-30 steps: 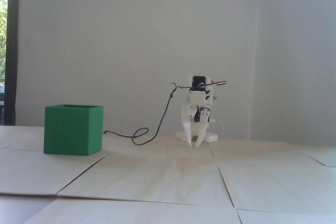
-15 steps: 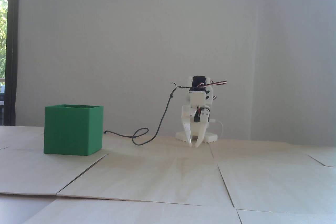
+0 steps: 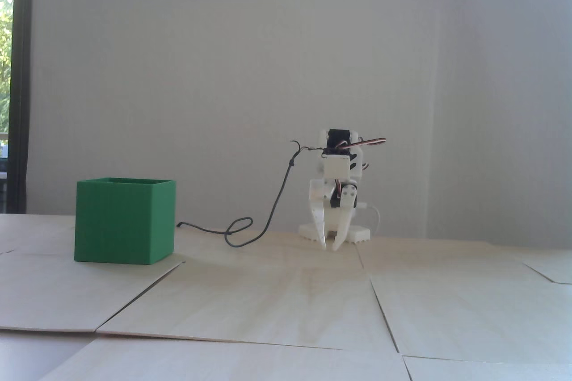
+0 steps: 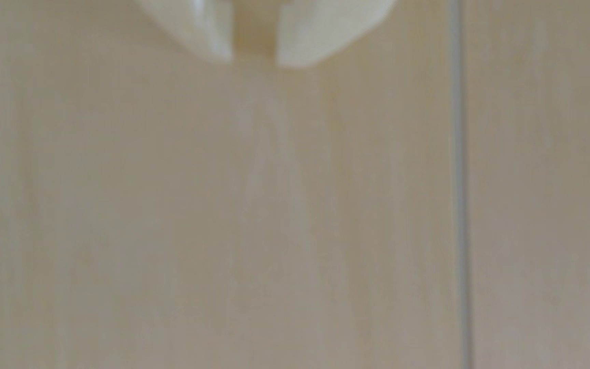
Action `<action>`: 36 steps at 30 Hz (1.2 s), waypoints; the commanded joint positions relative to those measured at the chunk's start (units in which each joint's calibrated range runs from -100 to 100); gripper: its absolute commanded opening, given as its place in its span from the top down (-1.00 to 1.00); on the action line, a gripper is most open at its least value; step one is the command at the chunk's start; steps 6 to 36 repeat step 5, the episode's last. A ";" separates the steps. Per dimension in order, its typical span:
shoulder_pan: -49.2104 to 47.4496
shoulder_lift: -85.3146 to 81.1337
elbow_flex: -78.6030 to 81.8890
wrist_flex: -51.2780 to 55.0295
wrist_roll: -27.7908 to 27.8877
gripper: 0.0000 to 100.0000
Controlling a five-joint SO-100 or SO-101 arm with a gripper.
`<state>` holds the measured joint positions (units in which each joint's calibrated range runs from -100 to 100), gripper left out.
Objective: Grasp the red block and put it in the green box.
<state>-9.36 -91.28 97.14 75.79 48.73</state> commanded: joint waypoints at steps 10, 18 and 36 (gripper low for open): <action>0.07 -0.66 0.38 1.53 0.46 0.94; 0.07 -0.66 0.38 1.53 0.46 0.94; 0.07 -0.66 0.38 1.53 0.46 0.94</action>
